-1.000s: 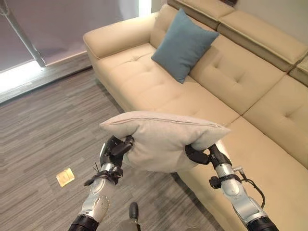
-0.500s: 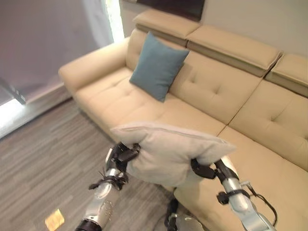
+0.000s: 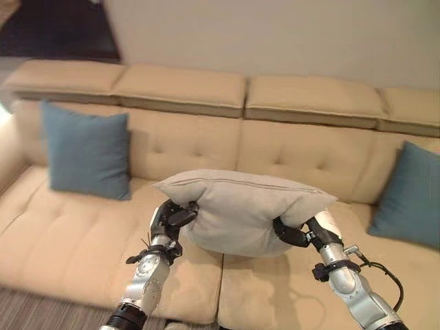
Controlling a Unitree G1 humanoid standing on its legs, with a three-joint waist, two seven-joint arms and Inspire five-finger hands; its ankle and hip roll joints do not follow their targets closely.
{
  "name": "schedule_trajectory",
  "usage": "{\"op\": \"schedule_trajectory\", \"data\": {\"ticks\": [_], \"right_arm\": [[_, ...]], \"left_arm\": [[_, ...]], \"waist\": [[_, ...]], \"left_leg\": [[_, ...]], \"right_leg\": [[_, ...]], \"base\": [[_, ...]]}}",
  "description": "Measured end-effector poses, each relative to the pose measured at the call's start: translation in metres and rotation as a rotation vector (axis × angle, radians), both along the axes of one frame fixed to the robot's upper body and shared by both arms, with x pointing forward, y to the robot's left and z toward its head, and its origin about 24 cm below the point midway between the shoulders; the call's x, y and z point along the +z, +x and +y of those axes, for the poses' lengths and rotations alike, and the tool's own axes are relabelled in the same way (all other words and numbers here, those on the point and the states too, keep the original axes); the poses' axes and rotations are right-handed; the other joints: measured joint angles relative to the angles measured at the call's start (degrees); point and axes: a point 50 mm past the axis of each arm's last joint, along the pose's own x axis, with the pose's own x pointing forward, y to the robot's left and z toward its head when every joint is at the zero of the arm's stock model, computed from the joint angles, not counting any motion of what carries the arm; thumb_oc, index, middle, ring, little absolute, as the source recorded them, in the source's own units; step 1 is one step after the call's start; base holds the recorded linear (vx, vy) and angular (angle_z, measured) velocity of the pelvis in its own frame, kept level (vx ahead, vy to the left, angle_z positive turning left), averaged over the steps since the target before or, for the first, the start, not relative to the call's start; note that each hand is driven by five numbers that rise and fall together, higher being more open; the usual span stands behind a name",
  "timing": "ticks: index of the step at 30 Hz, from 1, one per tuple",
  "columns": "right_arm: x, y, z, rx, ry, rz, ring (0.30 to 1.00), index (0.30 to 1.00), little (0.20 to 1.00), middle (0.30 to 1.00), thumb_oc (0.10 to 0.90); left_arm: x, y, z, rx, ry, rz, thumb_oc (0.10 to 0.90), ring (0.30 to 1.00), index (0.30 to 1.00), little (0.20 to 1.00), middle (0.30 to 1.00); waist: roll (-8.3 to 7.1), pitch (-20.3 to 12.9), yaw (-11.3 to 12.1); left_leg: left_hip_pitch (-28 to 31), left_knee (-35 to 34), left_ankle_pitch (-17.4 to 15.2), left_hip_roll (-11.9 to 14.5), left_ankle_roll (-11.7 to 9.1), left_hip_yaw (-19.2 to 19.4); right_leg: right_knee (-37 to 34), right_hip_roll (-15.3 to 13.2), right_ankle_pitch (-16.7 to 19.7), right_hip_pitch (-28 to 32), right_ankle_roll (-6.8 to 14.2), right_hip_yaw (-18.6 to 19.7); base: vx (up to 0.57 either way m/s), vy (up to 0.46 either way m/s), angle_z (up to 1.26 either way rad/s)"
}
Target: Pick up all the scattered cushions and arrange them neatly on the sofa.
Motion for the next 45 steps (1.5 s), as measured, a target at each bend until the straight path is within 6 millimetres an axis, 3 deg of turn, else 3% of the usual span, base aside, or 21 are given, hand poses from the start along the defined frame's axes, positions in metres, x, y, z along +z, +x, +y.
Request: {"op": "schedule_trajectory", "data": {"ticks": [1, 2, 3, 4, 5, 6, 9, 11, 14, 16, 21, 25, 31, 32, 33, 39, 45], "right_arm": [[0.002, 0.001, -0.003, 0.004, -0.010, 0.001, 0.300, 0.300, 0.300, 0.300, 0.400], [0.002, 0.001, -0.002, 0.005, -0.004, 0.004, 0.300, 0.300, 0.300, 0.300, 0.400], [0.001, 0.002, -0.001, 0.011, 0.000, 0.013, 0.300, 0.300, 0.300, 0.300, 0.400], [0.005, 0.007, 0.002, 0.036, -0.008, 0.005, 0.300, 0.300, 0.300, 0.300, 0.400], [0.008, 0.010, 0.004, 0.052, -0.012, -0.006, 0.300, 0.300, 0.300, 0.300, 0.400], [0.007, 0.013, 0.002, 0.049, -0.020, -0.001, 0.300, 0.300, 0.300, 0.300, 0.400], [-0.001, 0.021, 0.002, 0.054, -0.057, 0.044, 0.300, 0.300, 0.300, 0.300, 0.400], [0.008, 0.039, 0.004, 0.081, -0.109, 0.023, 0.300, 0.300, 0.300, 0.300, 0.400], [0.057, 0.092, 0.005, 0.068, -0.224, -0.111, 0.300, 0.300, 0.300, 0.300, 0.400], [0.082, 0.111, 0.005, 0.034, -0.252, -0.180, 0.300, 0.300, 0.300, 0.300, 0.400], [0.112, 0.142, 0.007, -0.044, -0.254, -0.221, 0.300, 0.300, 0.300, 0.300, 0.400], [0.145, 0.162, 0.012, -0.121, -0.170, -0.270, 0.300, 0.300, 0.300, 0.300, 0.400], [0.195, 0.182, 0.025, -0.184, -0.102, -0.339, 0.300, 0.300, 0.300, 0.300, 0.400], [0.209, 0.185, 0.027, -0.188, -0.102, -0.365, 0.516, 0.516, 0.516, 0.516, 0.544], [0.215, 0.185, 0.029, -0.186, -0.099, -0.379, 0.900, 0.900, 0.900, 0.900, 0.800], [0.261, 0.185, 0.036, -0.181, -0.168, -0.483, 0.900, 0.900, 0.900, 0.900, 0.800], [0.273, 0.182, 0.022, -0.210, -0.205, -0.511, 0.900, 0.900, 0.900, 0.900, 0.800]], "left_arm": [[-0.001, 0.000, -0.003, 0.004, -0.009, 0.001, 0.400, 0.300, 0.300, 0.300, 0.300], [-0.001, 0.000, -0.007, 0.003, -0.018, 0.002, 0.400, 0.300, 0.300, 0.300, 0.300], [-0.001, -0.001, -0.006, 0.009, -0.012, 0.004, 0.400, 0.300, 0.300, 0.300, 0.300], [0.000, -0.001, -0.003, 0.031, -0.009, -0.008, 0.400, 0.300, 0.300, 0.300, 0.300], [0.004, 0.002, 0.000, 0.038, 0.006, -0.025, 0.400, 0.300, 0.300, 0.300, 0.300], [0.008, 0.007, -0.001, 0.026, 0.026, -0.042, 0.400, 0.300, 0.300, 0.300, 0.300], [0.012, 0.013, -0.003, 0.015, 0.070, -0.056, 0.400, 0.300, 0.300, 0.300, 0.300], [0.017, 0.025, -0.002, 0.038, 0.092, -0.057, 0.400, 0.300, 0.300, 0.300, 0.300], [0.053, 0.063, -0.009, 0.068, 0.114, -0.146, 0.400, 0.300, 0.300, 0.300, 0.300], [0.070, 0.080, -0.018, 0.070, 0.119, -0.181, 0.400, 0.300, 0.300, 0.300, 0.300], [0.089, 0.106, -0.032, 0.106, 0.062, -0.172, 0.400, 0.300, 0.300, 0.300, 0.300], [0.132, 0.131, -0.034, 0.129, 0.067, -0.251, 0.400, 0.300, 0.300, 0.300, 0.300], [0.201, 0.157, -0.024, 0.157, 0.195, -0.349, 0.400, 0.300, 0.300, 0.300, 0.300], [0.216, 0.159, -0.022, 0.167, 0.195, -0.372, 0.800, 0.900, 0.900, 0.900, 0.900], [0.222, 0.160, -0.022, 0.170, 0.192, -0.386, 0.800, 0.900, 0.900, 0.900, 0.900], [0.269, 0.162, 0.007, 0.228, 0.261, -0.452, 0.800, 0.900, 0.900, 0.900, 0.900], [0.290, 0.161, 0.018, 0.217, 0.393, -0.462, 0.800, 0.900, 0.900, 0.900, 0.900]], "waist": [[1.88, 0.5, 0.3], [2.67, 1.1, 0.0], [3.48, 1.4, 0.3], [3.82, 1.5, 2.3], [3.62, 1.5, 1.7], [3.44, 1.5, 1.3], [3.55, 1.6, 2.4], [3.65, 1.5, 2.4], [3.76, 1.2, 2.8], [3.77, 1.2, 3.6], [3.85, 1.3, 3.2], [4.21, 1.5, 3.3], [5.01, 3.2, 3.1], [5.11, 4.3, 3.0], [5.06, 4.6, 3.1], [4.89, 6.4, 2.7], [5.16, 7.3, 3.5]], "left_leg": [[3.1, -3.8, 7.0, 1.0, 2.1, 1.9], [4.5, -4.2, 6.2, 1.2, 1.7, 2.6], [5.5, -4.2, 6.1, 1.3, 2.0, 4.7], [6.1, -4.2, 5.4, 0.8, 2.8, 6.9], [5.6, -4.1, 5.2, -1.3, 2.6, 7.3], [5.4, -4.1, 4.7, -2.4, 2.1, 7.0], [5.6, -4.1, 4.7, -3.0, 2.1, 6.8], [4.2, -4.2, 4.8, -2.8, 2.1, 6.2], [-4.5, -4.2, 6.5, -2.8, 2.3, 5.5], [-9.3, -4.1, 8.4, -2.7, 2.0, 5.4], [-16.5, -4.2, 10.5, -2.7, 1.1, 4.2], [-22.4, -4.1, 12.2, -2.7, 1.3, 4.8], [-26.5, -4.1, 12.5, -2.7, 1.3, 6.1], [-27.0, -4.1, 12.5, -2.6, 1.3, 6.2], [-27.3, -4.1, 12.6, -2.6, 1.3, 6.3], [-29.2, -4.1, 12.6, -2.4, 1.3, 7.7], [-28.6, -4.1, 12.6, -2.1, 1.3, 7.6]], "right_leg": [[0.6, 0.8, -0.9, 0.8, 1.7, 1.0], [4.2, 0.8, -3.0, -0.3, 4.4, 1.0], [3.7, -1.4, -5.1, -1.9, 6.6, -3.1], [0.6, -4.8, -4.1, -3.1, 7.0, -5.4], [-2.3, -9.0, 2.5, -2.5, 9.1, -5.9], [-2.0, -11.2, 2.8, -2.0, 10.1, -5.0], [-2.1, -11.5, 2.8, -1.5, 10.2, -7.3], [-2.1, -11.2, 2.7, -2.4, 10.2, -8.7], [-2.0, -11.1, 3.0, -10.2, 9.9, -10.1], [-2.0, -10.9, 4.1, -14.9, 9.5, -10.1], [-2.1, -10.7, 5.9, -21.6, 9.5, -11.4], [-2.0, -10.5, 7.6, -27.9, 9.9, -10.5], [-2.0, -10.5, 8.4, -32.7, 10.1, -9.5], [-2.0, -10.4, 8.6, -33.2, 10.1, -9.3], [-2.0, -10.4, 8.6, -33.6, 10.1, -9.2], [-2.0, -10.5, 8.9, -36.0, 10.0, -8.8], [-1.7, -10.3, 8.9, -35.4, 10.0, -10.5]], "base": [[0.17, 0.185, -0.88], [0.14, 0.149, -0.97], [0.20, 0.185, -1.31], [0.13, 0.103, -1.13], [0.13, 0.080, -0.72], [0.11, 0.053, 0.13], [0.04, 0.021, 0.13], [-0.18, 0.002, 0.22], [-0.26, 0.000, 0.24], [-0.22, 0.008, 0.12], [-0.10, 0.027, 0.09], [-0.05, 0.035, -0.10], [0.00, 0.035, -0.10], [0.00, 0.024, -0.06], [0.00, 0.020, -0.07], [0.03, 0.012, -0.08], [0.02, -0.009, 0.02]]}}
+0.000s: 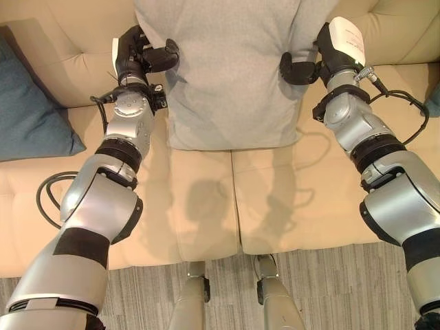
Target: Pick up all the scattered cushions and arrange them neatly on the sofa.
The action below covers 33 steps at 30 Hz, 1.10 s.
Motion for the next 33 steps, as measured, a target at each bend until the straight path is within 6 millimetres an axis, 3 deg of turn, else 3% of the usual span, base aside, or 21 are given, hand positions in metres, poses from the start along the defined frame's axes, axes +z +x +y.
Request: {"op": "schedule_trajectory", "data": {"ticks": [2, 3, 4, 6, 7, 8, 9, 10, 12, 14, 15, 16, 17, 19, 20, 21, 23, 25, 27, 31, 33], "right_arm": [[0.005, -0.002, -0.006, -0.013, 0.003, -0.010, 0.900, 0.900, 0.900, 0.900, 0.800], [0.011, -0.004, -0.012, -0.014, 0.001, -0.031, 0.900, 0.900, 0.900, 0.900, 0.800], [0.013, -0.006, -0.021, -0.022, 0.022, -0.042, 0.900, 0.900, 0.900, 0.900, 0.800], [0.019, -0.012, -0.040, -0.064, 0.046, -0.064, 0.900, 0.900, 0.900, 0.900, 0.800], [0.030, -0.016, -0.047, -0.078, 0.076, -0.100, 0.900, 0.900, 0.900, 0.900, 0.800], [0.034, -0.018, -0.051, -0.078, 0.104, -0.125, 0.900, 0.900, 0.900, 0.900, 0.800], [0.033, -0.018, -0.053, -0.082, 0.127, -0.125, 0.900, 0.900, 0.900, 0.900, 0.800], [0.033, -0.021, -0.056, -0.073, 0.120, -0.136, 0.900, 0.900, 0.900, 0.900, 0.800], [0.038, -0.028, -0.074, -0.121, 0.107, -0.153, 0.900, 0.900, 0.900, 0.900, 0.800], [0.029, -0.040, -0.105, -0.187, 0.133, -0.155, 0.900, 0.900, 0.900, 0.900, 0.800], [0.030, -0.046, -0.118, -0.224, 0.188, -0.175, 0.900, 0.900, 0.900, 0.900, 0.800], [0.024, -0.049, -0.126, -0.250, 0.225, -0.173, 0.900, 0.900, 0.900, 0.900, 0.800], [0.015, -0.050, -0.131, -0.260, 0.255, -0.157, 0.900, 0.900, 0.900, 0.900, 0.800], [0.008, -0.057, -0.143, -0.258, 0.326, -0.185, 0.900, 0.900, 0.900, 0.900, 0.800], [-0.004, -0.063, -0.148, -0.224, 0.411, -0.214, 0.900, 0.900, 0.900, 0.900, 0.800], [-0.025, -0.068, -0.150, -0.204, 0.431, -0.197, 0.900, 0.900, 0.900, 0.900, 0.800], [-0.058, -0.080, -0.155, -0.189, 0.442, -0.156, 0.900, 0.900, 0.900, 0.900, 0.800], [-0.082, -0.092, -0.159, -0.185, 0.469, -0.144, 0.900, 0.900, 0.900, 0.900, 0.800], [-0.127, -0.116, -0.172, -0.258, 0.495, -0.079, 0.900, 0.900, 0.900, 0.900, 0.800], [-0.220, -0.172, -0.193, -0.465, 0.555, 0.129, 0.900, 0.900, 0.900, 0.900, 0.800], [-0.253, -0.196, -0.199, -0.565, 0.614, 0.213, 0.900, 0.900, 0.900, 0.900, 0.800]], "left_arm": [[0.002, 0.000, 0.002, 0.009, 0.007, -0.005, 0.800, 0.900, 0.900, 0.900, 0.900], [0.005, -0.001, 0.004, 0.016, 0.020, -0.017, 0.800, 0.900, 0.900, 0.900, 0.900], [0.005, -0.002, 0.008, 0.020, 0.017, -0.022, 0.800, 0.900, 0.900, 0.900, 0.900], [0.010, -0.004, 0.010, 0.030, 0.032, -0.043, 0.800, 0.900, 0.900, 0.900, 0.900], [0.020, -0.008, 0.019, 0.033, -0.004, -0.091, 0.800, 0.900, 0.900, 0.900, 0.900], [0.031, -0.013, 0.026, 0.039, 0.001, -0.145, 0.800, 0.900, 0.900, 0.900, 0.900], [0.031, -0.015, 0.036, 0.067, 0.007, -0.145, 0.800, 0.900, 0.900, 0.900, 0.900], [0.033, -0.017, 0.046, 0.097, 0.013, -0.144, 0.800, 0.900, 0.900, 0.900, 0.900], [0.039, -0.020, 0.056, 0.134, -0.006, -0.160, 0.800, 0.900, 0.900, 0.900, 0.900], [0.028, -0.023, 0.070, 0.167, -0.056, -0.152, 0.800, 0.900, 0.900, 0.900, 0.900], [0.026, -0.029, 0.090, 0.221, -0.108, -0.166, 0.800, 0.900, 0.900, 0.900, 0.900], [0.023, -0.036, 0.108, 0.276, -0.119, -0.165, 0.800, 0.900, 0.900, 0.900, 0.900], [0.007, -0.045, 0.133, 0.367, -0.133, -0.120, 0.800, 0.900, 0.900, 0.900, 0.900], [-0.005, -0.063, 0.168, 0.480, -0.215, -0.107, 0.800, 0.900, 0.900, 0.900, 0.900], [-0.021, -0.066, 0.173, 0.474, -0.295, -0.123, 0.800, 0.900, 0.900, 0.900, 0.900], [-0.049, -0.071, 0.179, 0.487, -0.305, -0.074, 0.800, 0.900, 0.900, 0.900, 0.900], [-0.089, -0.087, 0.193, 0.534, -0.311, 0.004, 0.800, 0.900, 0.900, 0.900, 0.900], [-0.129, -0.108, 0.207, 0.598, -0.341, 0.073, 0.800, 0.900, 0.900, 0.900, 0.900], [-0.182, -0.130, 0.201, 0.606, -0.360, 0.161, 0.800, 0.900, 0.900, 0.900, 0.900], [-0.290, -0.211, 0.199, 0.709, -0.403, 0.475, 0.800, 0.900, 0.900, 0.900, 0.900], [-0.325, -0.247, 0.195, 0.762, -0.446, 0.621, 0.800, 0.900, 0.900, 0.900, 0.900]], "waist": [[1.06, 1.1, 0.3], [2.32, 2.6, 0.7], [2.95, 3.0, 0.6], [2.29, 3.0, 0.1], [1.96, 4.3, 1.0], [0.32, 5.8, 1.0], [-0.09, 6.0, 1.3], [0.97, 6.3, 0.9], [2.04, 8.7, 1.0], [2.23, 9.1, 0.2], [1.60, 10.7, 0.7], [0.70, 11.6, 0.3], [1.03, 11.4, 1.2], [2.18, 13.5, 0.4], [3.11, 14.9, 0.2], [3.36, 14.3, -1.0], [1.36, 12.5, -1.4], [1.23, 12.6, -1.2], [1.13, 11.5, -0.2], [-0.41, 5.0, 0.2], [-1.32, 3.7, 0.2]], "left_leg": [[0.8, 0.0, 0.2, 0.7, 0.2, -0.2], [1.9, 0.0, 0.7, 1.8, 1.0, -0.4], [2.4, 0.0, 0.7, 1.7, 0.9, -0.6], [2.6, 0.0, 0.4, -0.2, 0.6, -0.2], [0.3, 4.6, -1.6, -0.5, -0.9, 0.0], [-4.9, 10.5, -5.6, -1.7, -1.7, 0.1], [-2.3, 5.1, -2.7, -1.0, -1.1, 0.2], [1.9, -0.3, 1.3, 0.9, -0.8, -0.2], [2.3, -0.1, 2.2, 2.3, 0.3, -1.0], [2.8, -0.1, 2.0, 0.5, 0.1, -0.6], [1.2, 4.3, 0.0, -0.3, -1.4, -0.2], [-2.6, 9.9, -4.0, -1.4, -1.0, 0.2], [1.2, 3.2, -0.3, 0.1, -0.7, 1.2], [4.9, -0.2, 1.6, 1.8, 0.5, 1.0], [6.6, -0.1, 2.5, 2.2, 1.6, 0.4], [8.0, -0.1, 2.5, 1.6, 1.6, -0.2], [9.6, -0.2, 1.4, 0.0, 0.7, 0.1], [11.4, -0.2, 1.3, 0.6, 0.5, -0.1], [14.5, -0.2, 1.1, 1.0, 0.2, -0.1], [16.8, -0.2, -3.7, 1.2, -0.6, 0.0], [18.1, -0.3, -4.4, 1.1, -0.6, 0.0]], "right_leg": [[2.8, 0.7, 0.0, -0.7, 0.0, -0.8], [8.4, 1.7, -2.3, -3.7, 1.5, -1.1], [5.9, 1.3, -2.8, -3.1, 2.0, -1.0], [-0.6, -0.2, 1.6, 2.2, 1.9, -1.0], [-0.4, -0.5, 2.0, 1.9, 0.5, -1.1], [-0.4, -0.9, 2.7, 1.7, -0.3, -1.0], [-0.4, -0.5, 2.7, 1.5, -0.3, -0.9], [-0.3, 0.9, 2.6, 1.5, -0.3, -1.3], [7.5, 2.2, -1.1, -3.8, 0.4, -1.5], [-1.3, 0.6, 2.9, 3.0, -0.5, -1.2], [-0.6, 0.1, 2.9, 3.5, -0.9, -1.5], [-0.5, -0.7, 3.2, 3.5, -1.4, -1.3], [-0.5, 0.4, 3.1, 3.5, -1.3, -1.0], [1.6, 1.6, 3.0, 3.8, -1.4, -1.6], [6.6, 2.1, 1.4, 2.7, -0.5, -2.0], [4.3, 1.9, -0.1, 4.6, 0.2, -2.8], [-0.5, 0.6, 1.1, 10.0, -0.7, -3.0], [-0.4, 0.9, 1.2, 12.0, -0.8, -4.2], [-0.4, 1.3, 1.1, 15.2, -0.7, -4.4], [-0.5, 1.4, -3.7, 18.2, -2.5, -4.5], [-0.5, 1.3, -4.2, 19.4, -2.6, -4.3]], "base": [[0.01, -0.041, -0.14], [0.01, -0.041, -0.19], [0.03, -0.049, 0.06], [0.02, -0.022, 0.27], [0.00, -0.025, 0.05], [0.03, -0.044, -0.14], [0.02, -0.039, -0.20], [0.03, -0.039, -0.28], [0.03, -0.036, -0.18], [0.03, -0.028, 0.21], [0.02, -0.020, 0.14], [0.01, -0.009, -0.30], [0.04, -0.033, -0.40], [0.05, -0.037, -0.25], [0.04, -0.019, 0.13], [0.04, -0.009, 0.33], [0.07, -0.003, 0.27], [0.15, -0.019, 0.06], [0.16, -0.022, 0.11], [0.10, -0.001, 0.12], [0.05, 0.016, 0.01]]}}
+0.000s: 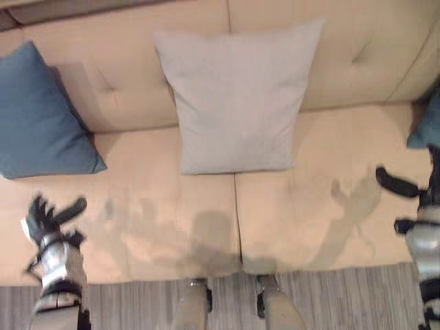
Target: Pick up all the scattered cushions and arrange them neatly on the sofa.
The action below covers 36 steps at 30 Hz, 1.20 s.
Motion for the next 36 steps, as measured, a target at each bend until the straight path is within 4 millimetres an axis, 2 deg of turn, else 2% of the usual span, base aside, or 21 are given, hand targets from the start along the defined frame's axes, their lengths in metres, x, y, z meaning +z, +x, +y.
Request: {"op": "schedule_trajectory", "data": {"ticks": [1, 2, 4, 6, 9, 12, 16, 19, 20, 21, 22, 23, 24, 25, 27, 29, 31, 33, 34, 35, 36], "right_arm": [[-0.027, -0.023, -0.003, -0.059, 0.055, 0.093, 0.900, 0.900, 0.900, 0.900, 0.800], [-0.035, -0.028, -0.003, -0.081, 0.080, 0.108, 0.900, 0.900, 0.900, 0.900, 0.800], [-0.072, -0.063, -0.003, -0.179, 0.199, 0.216, 0.900, 0.900, 0.900, 0.900, 0.800], [-0.119, -0.116, 0.011, -0.318, 0.383, 0.352, 0.900, 0.900, 0.900, 0.900, 0.800], [-0.157, -0.167, 0.039, -0.403, 0.552, 0.500, 0.900, 0.900, 0.900, 0.900, 0.800], [-0.179, -0.190, 0.068, -0.404, 0.672, 0.600, 0.900, 0.900, 0.900, 0.900, 0.800], [-0.193, -0.188, 0.100, -0.373, 0.795, 0.596, 0.900, 0.900, 0.900, 0.900, 0.800], [-0.191, -0.145, 0.108, -0.248, 0.782, 0.566, 0.900, 0.900, 0.900, 0.900, 0.800], [-0.188, -0.127, 0.112, -0.207, 0.783, 0.536, 0.900, 0.900, 0.900, 0.900, 0.800], [-0.185, -0.117, 0.114, -0.173, 0.764, 0.525, 0.900, 0.900, 0.900, 0.900, 0.800], [-0.184, -0.109, 0.115, -0.143, 0.756, 0.520, 0.900, 0.900, 0.900, 0.900, 0.800], [-0.181, -0.098, 0.117, -0.120, 0.753, 0.505, 0.900, 0.900, 0.900, 0.900, 0.800], [-0.181, -0.096, 0.118, -0.108, 0.753, 0.513, 0.900, 0.900, 0.900, 0.900, 0.800], [-0.184, -0.099, 0.121, -0.098, 0.766, 0.534, 0.900, 0.900, 0.900, 0.900, 0.800], [-0.185, -0.099, 0.126, -0.060, 0.765, 0.565, 0.900, 0.900, 0.900, 0.900, 0.800], [-0.182, -0.083, 0.131, 0.008, 0.744, 0.558, 0.900, 0.900, 0.900, 0.900, 0.800], [-0.178, -0.073, 0.134, 0.091, 0.682, 0.597, 0.900, 0.900, 0.900, 0.900, 0.800], [-0.182, -0.078, 0.141, 0.177, 0.624, 0.673, 0.900, 0.900, 0.900, 0.900, 0.800], [-0.184, -0.081, 0.147, 0.218, 0.607, 0.695, 0.900, 0.900, 0.900, 0.900, 0.800], [-0.187, -0.092, 0.145, 0.216, 0.595, 0.730, 0.900, 0.900, 0.900, 0.900, 0.800], [-0.191, -0.105, 0.142, 0.206, 0.585, 0.773, 0.900, 0.900, 0.900, 0.900, 0.800]], "left_arm": [[-0.024, -0.032, -0.005, 0.013, -0.052, 0.120, 0.800, 0.900, 0.900, 0.900, 0.900], [-0.034, -0.045, -0.009, 0.019, -0.072, 0.161, 0.800, 0.900, 0.900, 0.900, 0.900], [-0.064, -0.088, -0.029, 0.035, -0.172, 0.309, 0.800, 0.900, 0.900, 0.900, 0.900], [-0.094, -0.138, -0.063, -0.038, -0.269, 0.518, 0.800, 0.900, 0.900, 0.900, 0.900], [-0.115, -0.173, -0.108, -0.185, -0.391, 0.705, 0.800, 0.900, 0.900, 0.900, 0.900], [-0.127, -0.185, -0.145, -0.367, -0.468, 0.832, 0.800, 0.900, 0.900, 0.900, 0.900], [-0.131, -0.180, -0.165, -0.601, -0.426, 0.922, 0.800, 0.900, 0.900, 0.900, 0.900], [-0.130, -0.151, -0.164, -0.872, -0.243, 0.958, 0.800, 0.900, 0.900, 0.900, 0.900], [-0.128, -0.144, -0.160, -0.898, -0.213, 0.949, 0.800, 0.900, 0.900, 0.900, 0.900], [-0.126, -0.130, -0.155, -0.935, -0.159, 0.934, 0.800, 0.900, 0.900, 0.900, 0.900], [-0.123, -0.119, -0.154, -0.949, -0.133, 0.901, 0.800, 0.900, 0.900, 0.900, 0.900], [-0.121, -0.099, -0.157, -0.953, -0.117, 0.842, 0.800, 0.900, 0.900, 0.900, 0.900], [-0.116, -0.083, -0.155, -0.947, -0.092, 0.791, 0.800, 0.900, 0.900, 0.900, 0.900], [-0.111, -0.067, -0.155, -0.935, -0.075, 0.720, 0.800, 0.900, 0.900, 0.900, 0.900], [-0.106, -0.051, -0.157, -0.921, -0.070, 0.644, 0.800, 0.900, 0.900, 0.900, 0.900], [-0.102, -0.038, -0.160, -0.923, -0.061, 0.600, 0.800, 0.900, 0.900, 0.900, 0.900], [-0.105, -0.039, -0.171, -0.899, -0.111, 0.581, 0.800, 0.900, 0.900, 0.900, 0.900], [-0.110, -0.049, -0.177, -0.894, -0.144, 0.599, 0.800, 0.900, 0.900, 0.900, 0.900], [-0.113, -0.056, -0.179, -0.878, -0.170, 0.602, 0.800, 0.900, 0.900, 0.900, 0.900], [-0.115, -0.062, -0.183, -0.841, -0.203, 0.593, 0.800, 0.900, 0.900, 0.900, 0.900], [-0.115, -0.061, -0.184, -0.831, -0.206, 0.583, 0.800, 0.900, 0.900, 0.900, 0.900]], "waist": [[-0.56, -1.5, 0.1], [-0.71, -2.2, 0.0], [-1.01, -5.2, 0.1], [-0.88, -10.8, 0.6], [-0.08, -15.1, 1.1], [0.46, -17.2, 1.1], [-0.17, -18.4, 1.1], [-1.16, -18.1, 1.4], [-1.35, -18.0, 1.5], [-1.68, -16.8, 1.5], [-1.04, -15.8, 3.0], [0.03, -14.3, 3.6], [0.60, -13.9, 4.7], [-0.01, -13.9, 6.1], [-1.28, -14.1, 7.7], [-2.51, -13.4, 7.9], [0.51, -12.5, 8.0], [1.53, -11.7, 8.3], [0.76, -11.3, 8.7], [1.43, -11.7, 8.4], [1.73, -11.5, 7.9]], "left_leg": [[0.8, 0.0, -0.5, -0.1, 0.3, 0.0], [1.4, -0.1, -0.6, -0.1, 0.4, 0.0], [3.5, -0.2, -1.1, -0.3, 0.4, 0.1], [5.0, -0.2, -1.7, -0.7, 0.8, 0.0], [5.9, -0.1, -1.8, -1.1, 1.0, -0.2], [7.1, -0.1, -1.9, -1.6, 1.1, -0.2], [7.0, 0.9, -2.2, -2.5, 1.5, 0.4], [4.8, 1.9, -2.4, -2.7, 2.2, 4.6], [5.2, 1.5, -1.8, -3.1, 2.6, 5.9], [5.3, 2.3, -1.0, -2.6, 4.4, 7.8], [6.1, 1.6, -1.1, -1.5, 4.6, 8.7], [6.2, 1.9, -0.7, 0.0, 5.0, 9.2], [6.7, 2.0, -0.5, 1.0, 5.2, 9.1], [6.9, 2.1, -0.3, 1.4, 5.2, 9.2], [6.6, 2.2, 1.0, 1.5, 3.4, 9.2], [4.2, 3.3, 2.6, 2.1, 1.1, 8.5], [1.9, 4.2, 5.8, 5.9, -0.3, 7.2], [0.3, 5.5, 9.6, 8.8, -2.4, 5.9], [-0.9, 5.8, 11.9, 9.9, -5.2, 6.1], [-2.2, 6.7, 14.0, 10.5, -4.3, 6.4], [-2.8, 6.3, 15.8, 11.0, -5.1, 6.9]], "right_leg": [[0.0, -0.2, -0.3, 0.9, 0.0, 0.0], [0.0, -0.2, -0.6, 1.4, 0.2, 0.0], [-0.4, -0.5, -1.5, 3.7, 0.5, -0.1], [-0.4, -0.8, -2.3, 5.5, 0.3, -0.7], [-0.4, -1.3, -2.9, 6.6, 0.3, -1.8], [-0.4, -1.9, -3.3, 8.2, 0.6, -3.1], [-0.2, -2.9, -3.3, 8.3, 0.8, -3.0], [4.0, -4.5, -2.2, 2.1, 2.3, -2.6], [4.2, -5.1, -1.6, 1.5, 2.0, -3.9], [3.6, -6.8, -1.3, 2.3, 2.3, -8.7], [5.6, -7.5, -2.4, 2.3, 2.1, -12.5], [13.0, -7.9, -5.4, 2.0, 2.2, -14.2], [21.6, -8.0, -8.2, 1.8, 3.8, -13.9], [30.3, -8.1, -11.3, 1.7, 6.3, -10.5], [32.0, -6.5, -15.6, 5.5, 7.5, -6.0], [17.3, -4.0, -18.5, 11.7, 3.6, -4.6], [12.2, 1.1, -15.8, 12.2, 0.9, -4.8], [12.9, 4.3, -15.2, 11.5, -1.6, -4.8], [13.3, 4.9, -15.7, 11.0, -3.5, -5.1], [14.4, 6.0, -14.7, 10.2, -5.1, -7.0], [15.4, 6.5, -15.0, 9.8, -5.3, -8.0]], "base": [[0.03, 0.030, 0.03], [0.02, 0.034, 0.02], [0.03, 0.038, 0.05], [-0.02, 0.083, 0.13], [-0.04, 0.127, 0.13], [-0.03, 0.111, 0.16], [-0.27, 0.111, -0.07], [-0.45, 0.047, -0.61], [-0.40, 0.046, -0.65], [-0.35, 0.030, -0.67], [-0.31, 0.010, -0.47], [-0.32, -0.051, -0.36], [-0.29, -0.126, -0.13], [-0.28, -0.206, -0.11], [-0.30, -0.279, -0.11], [-0.43, -0.337, -0.03], [-0.46, -0.284, -0.03], [-0.33, -0.196, 0.01], [-0.35, -0.202, 0.26], [-0.44, -0.234, 0.44], [-0.29, -0.126, 0.43]]}}
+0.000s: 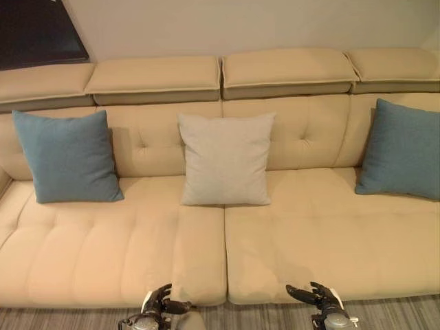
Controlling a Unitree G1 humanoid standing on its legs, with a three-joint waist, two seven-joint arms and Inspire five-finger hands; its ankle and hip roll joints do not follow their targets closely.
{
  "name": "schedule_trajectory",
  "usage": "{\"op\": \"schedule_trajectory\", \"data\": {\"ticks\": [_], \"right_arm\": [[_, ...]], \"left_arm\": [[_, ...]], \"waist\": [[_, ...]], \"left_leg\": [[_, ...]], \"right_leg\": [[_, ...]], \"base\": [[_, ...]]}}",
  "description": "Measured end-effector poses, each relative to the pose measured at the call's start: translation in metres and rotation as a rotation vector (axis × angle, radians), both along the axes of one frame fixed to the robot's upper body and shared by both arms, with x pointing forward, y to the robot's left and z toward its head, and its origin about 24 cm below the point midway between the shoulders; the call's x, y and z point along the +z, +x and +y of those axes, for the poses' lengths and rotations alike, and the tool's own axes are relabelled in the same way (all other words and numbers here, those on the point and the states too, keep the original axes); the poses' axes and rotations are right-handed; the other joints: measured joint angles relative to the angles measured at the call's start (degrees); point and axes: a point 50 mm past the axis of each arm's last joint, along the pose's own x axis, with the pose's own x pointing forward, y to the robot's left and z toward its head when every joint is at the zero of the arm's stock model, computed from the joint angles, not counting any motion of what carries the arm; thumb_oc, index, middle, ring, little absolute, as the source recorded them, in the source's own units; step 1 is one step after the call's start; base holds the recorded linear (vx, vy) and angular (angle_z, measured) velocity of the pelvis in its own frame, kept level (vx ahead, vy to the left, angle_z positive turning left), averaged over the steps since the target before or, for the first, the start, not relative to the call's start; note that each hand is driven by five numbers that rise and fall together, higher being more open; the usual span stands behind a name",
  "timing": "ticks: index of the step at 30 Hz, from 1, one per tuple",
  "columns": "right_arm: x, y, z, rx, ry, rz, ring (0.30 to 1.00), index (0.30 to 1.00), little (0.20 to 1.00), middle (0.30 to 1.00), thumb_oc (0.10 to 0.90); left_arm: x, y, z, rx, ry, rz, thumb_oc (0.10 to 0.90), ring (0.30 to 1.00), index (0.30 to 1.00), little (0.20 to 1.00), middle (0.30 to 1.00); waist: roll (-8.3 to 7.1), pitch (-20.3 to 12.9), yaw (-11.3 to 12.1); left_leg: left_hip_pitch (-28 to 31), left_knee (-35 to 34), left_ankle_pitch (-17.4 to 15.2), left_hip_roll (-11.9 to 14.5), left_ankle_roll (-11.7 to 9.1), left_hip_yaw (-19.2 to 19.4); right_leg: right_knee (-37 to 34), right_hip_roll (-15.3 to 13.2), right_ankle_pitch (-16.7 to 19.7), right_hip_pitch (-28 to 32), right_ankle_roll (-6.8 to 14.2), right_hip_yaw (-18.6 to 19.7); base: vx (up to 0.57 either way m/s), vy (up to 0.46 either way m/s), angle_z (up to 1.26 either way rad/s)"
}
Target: Pick up all the scattered cushions and arrange them neatly on the sofa.
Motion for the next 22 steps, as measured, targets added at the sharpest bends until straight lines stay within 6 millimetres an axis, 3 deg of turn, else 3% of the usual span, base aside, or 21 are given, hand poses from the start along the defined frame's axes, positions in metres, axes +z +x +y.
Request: {"op": "schedule_trajectory", "data": {"ticks": [1, 2, 3, 4, 6, 8, 9, 10, 11, 12, 13, 14, 16, 17, 19, 22], "right_arm": [[-0.001, -0.004, 0.000, 0.000, 0.000, 0.016, 0.900, 0.900, 0.900, 0.900, 0.800], [-0.007, -0.022, 0.001, -0.015, 0.004, 0.070, 0.900, 0.900, 0.900, 0.900, 0.800], [-0.011, -0.035, 0.003, -0.033, 0.016, 0.097, 0.900, 0.900, 0.900, 0.900, 0.800], [-0.012, -0.040, 0.004, -0.033, 0.027, 0.111, 0.900, 0.900, 0.900, 0.900, 0.800], [-0.016, -0.069, 0.000, -0.084, 0.032, 0.196, 0.900, 0.900, 0.900, 0.900, 0.800], [-0.020, -0.096, 0.001, -0.112, 0.043, 0.298, 0.900, 0.900, 0.900, 0.900, 0.800], [-0.021, -0.111, 0.002, -0.124, 0.048, 0.340, 0.900, 0.900, 0.900, 0.900, 0.800], [-0.021, -0.120, 0.004, -0.132, 0.052, 0.362, 0.900, 0.900, 0.900, 0.900, 0.800], [-0.022, -0.128, 0.005, -0.142, 0.057, 0.382, 0.900, 0.900, 0.900, 0.900, 0.800], [-0.021, -0.134, 0.004, -0.155, 0.064, 0.409, 0.900, 0.900, 0.900, 0.900, 0.800], [-0.021, -0.133, 0.004, -0.170, 0.072, 0.401, 0.900, 0.900, 0.900, 0.900, 0.800], [-0.024, -0.129, 0.015, -0.187, 0.117, 0.383, 0.900, 0.900, 0.900, 0.900, 0.800], [-0.026, -0.120, 0.020, -0.190, 0.138, 0.361, 0.900, 0.900, 0.900, 0.900, 0.800], [-0.026, -0.110, 0.022, -0.167, 0.145, 0.337, 0.900, 0.900, 0.900, 0.900, 0.800], [-0.026, -0.095, 0.022, -0.130, 0.140, 0.311, 0.900, 0.900, 0.900, 0.900, 0.800], [-0.023, -0.077, 0.018, -0.043, 0.113, 0.275, 0.900, 0.900, 0.900, 0.900, 0.800]], "left_arm": [[0.000, 0.000, 0.001, 0.011, -0.002, 0.000, 0.800, 0.900, 0.900, 0.900, 0.900], [-0.002, -0.006, 0.005, 0.046, -0.003, 0.024, 0.800, 0.900, 0.900, 0.900, 0.900], [-0.003, -0.012, 0.012, 0.090, 0.000, 0.046, 0.800, 0.900, 0.900, 0.900, 0.900], [-0.004, -0.018, 0.015, 0.096, 0.008, 0.064, 0.800, 0.900, 0.900, 0.900, 0.900], [-0.006, -0.025, 0.018, 0.136, 0.002, 0.094, 0.800, 0.900, 0.900, 0.900, 0.900], [-0.007, -0.034, 0.022, 0.199, -0.011, 0.111, 0.800, 0.900, 0.900, 0.900, 0.900], [-0.006, -0.032, 0.023, 0.190, -0.013, 0.107, 0.800, 0.900, 0.900, 0.900, 0.900], [-0.006, -0.033, 0.025, 0.176, -0.005, 0.116, 0.800, 0.900, 0.900, 0.900, 0.900], [-0.007, -0.036, 0.027, 0.167, 0.001, 0.134, 0.800, 0.900, 0.900, 0.900, 0.900], [-0.009, -0.042, 0.023, 0.132, 0.000, 0.172, 0.800, 0.900, 0.900, 0.900, 0.900], [-0.010, -0.042, 0.020, 0.112, -0.006, 0.183, 0.800, 0.900, 0.900, 0.900, 0.900], [-0.009, -0.046, 0.025, 0.079, 0.008, 0.208, 0.800, 0.900, 0.900, 0.900, 0.900], [-0.009, -0.041, 0.023, 0.031, 0.012, 0.197, 0.800, 0.900, 0.900, 0.900, 0.900], [-0.008, -0.039, 0.024, 0.021, 0.017, 0.187, 0.800, 0.900, 0.900, 0.900, 0.900], [-0.006, -0.034, 0.026, 0.016, 0.022, 0.171, 0.800, 0.900, 0.900, 0.900, 0.900], [-0.009, -0.041, 0.020, 0.017, 0.004, 0.185, 0.800, 0.900, 0.900, 0.900, 0.900]], "waist": [[-0.20, 0.1, -0.2], [-1.36, 0.2, -0.5], [-2.87, 0.2, -0.8], [-3.50, -0.1, -1.0], [-4.29, -0.1, -3.1], [-5.09, -0.6, -3.5], [-5.47, -0.9, -3.7], [-5.61, -1.4, -4.3], [-5.45, -2.1, -5.5], [-4.25, -3.3, -7.2], [-3.17, -4.2, -7.4], [-4.68, -4.8, -8.1], [-4.80, -5.2, -8.2], [-5.25, -6.1, -8.3], [-5.33, -6.2, -7.9], [-4.53, -6.9, -7.1]], "left_leg": [[0.2, -0.4, 0.1, 0.2, -0.9, 1.0], [2.1, -0.7, -2.5, -0.7, -1.4, 2.7], [4.3, 2.1, -8.5, -2.8, 1.8, 2.7], [5.5, 3.8, -10.8, -4.3, 3.1, 2.1], [6.8, 7.4, -16.4, -6.4, 4.2, 1.4], [6.0, 10.6, -17.4, -7.5, 4.3, 0.2], [5.9, 13.6, -22.1, -7.6, 5.3, 1.3], [6.4, 13.9, -23.4, -7.3, 5.3, 2.5], [7.4, 13.6, -23.6, -6.9, 5.4, 3.5], [9.0, 11.1, -25.7, -6.2, 5.3, 4.6], [10.4, 7.6, -25.7, -6.8, 5.0, 5.1], [12.9, 2.0, -22.3, -9.0, 6.3, 4.2], [13.8, -1.9, -20.4, -10.4, 7.2, 3.3], [13.9, -4.4, -18.8, -11.3, 7.7, 2.1], [13.7, -6.0, -17.4, -12.0, 7.8, 1.0], [13.8, -6.1, -17.2, -11.7, 7.7, 0.9]], "right_leg": [[0.1, -0.1, -0.3, -0.1, -0.7, -0.4], [0.0, -0.9, 0.3, 0.2, -2.0, -0.6], [-0.4, -2.1, 0.7, 0.6, -2.8, -0.4], [-0.5, -3.0, 0.8, 1.0, -2.9, -0.2], [-2.9, -4.2, 1.9, 2.8, -1.8, -1.6], [-4.4, -5.3, 2.4, 3.0, -1.0, -1.7], [-6.3, -6.2, 3.5, 4.6, -0.3, -2.5], [-7.6, -6.5, 3.9, 5.6, 0.2, -3.2], [-8.5, -6.6, 3.9, 6.6, 0.9, -3.9], [-9.0, -6.7, 4.0, 7.2, 1.8, -4.8], [-9.0, -6.4, 4.4, 7.5, 3.2, -4.3], [-8.9, -8.2, 4.6, 7.1, 3.7, -4.9], [-9.7, -9.1, 3.9, 6.5, 4.5, -5.1], [-13.8, -8.4, 5.6, 7.2, 5.1, -4.4], [-15.5, -8.3, 7.6, 7.7, 6.0, -4.6], [-15.2, -8.3, 7.8, 7.8, 6.1, -4.8]], "base": [[-0.22, -0.091, 0.23], [-0.21, -0.094, -0.02], [-0.23, -0.102, -0.08], [-0.21, -0.090, 0.07], [-0.12, -0.059, 0.32], [-0.05, 0.003, 0.09], [-0.01, 0.068, 0.10], [-0.01, 0.116, 0.28], [0.00, 0.160, 0.47], [-0.02, 0.136, 0.37], [-0.02, 0.113, 0.40], [-0.05, 0.088, 0.36], [-0.08, 0.100, 0.42], [-0.11, 0.078, 0.43], [-0.07, 0.054, 0.39], [-0.02, 0.051, 0.05]]}}
